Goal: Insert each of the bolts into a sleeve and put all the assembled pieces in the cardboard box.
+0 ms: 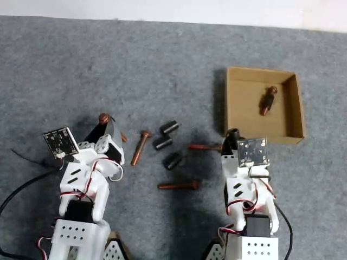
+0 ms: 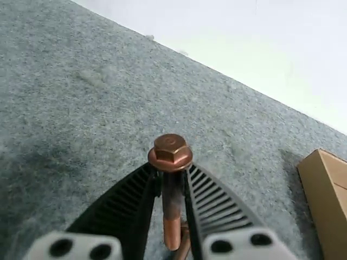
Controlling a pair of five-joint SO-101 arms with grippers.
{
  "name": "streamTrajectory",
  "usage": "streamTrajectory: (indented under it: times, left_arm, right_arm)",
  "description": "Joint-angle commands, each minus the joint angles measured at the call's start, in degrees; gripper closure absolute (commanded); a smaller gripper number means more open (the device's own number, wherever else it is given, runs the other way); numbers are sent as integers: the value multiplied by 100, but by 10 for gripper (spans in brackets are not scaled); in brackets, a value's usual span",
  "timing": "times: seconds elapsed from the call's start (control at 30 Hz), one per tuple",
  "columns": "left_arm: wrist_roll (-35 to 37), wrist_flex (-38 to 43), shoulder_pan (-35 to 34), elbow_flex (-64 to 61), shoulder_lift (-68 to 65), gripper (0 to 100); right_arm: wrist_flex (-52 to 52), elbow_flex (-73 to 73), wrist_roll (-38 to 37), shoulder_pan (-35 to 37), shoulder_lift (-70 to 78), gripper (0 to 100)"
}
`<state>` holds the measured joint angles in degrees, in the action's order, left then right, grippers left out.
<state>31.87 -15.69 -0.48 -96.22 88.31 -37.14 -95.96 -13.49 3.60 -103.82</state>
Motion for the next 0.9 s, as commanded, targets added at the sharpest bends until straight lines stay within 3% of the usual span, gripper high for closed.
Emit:
streamTrajectory:
  times: [0.0, 0.87]
  left_arm:
    - [-18, 0, -40, -145, -40, 993]
    - [-18, -9, -40, -145, -40, 993]
  right_arm:
    - [66, -769, 44, -40, -75, 988]
    - [-101, -769, 35, -40, -66, 988]
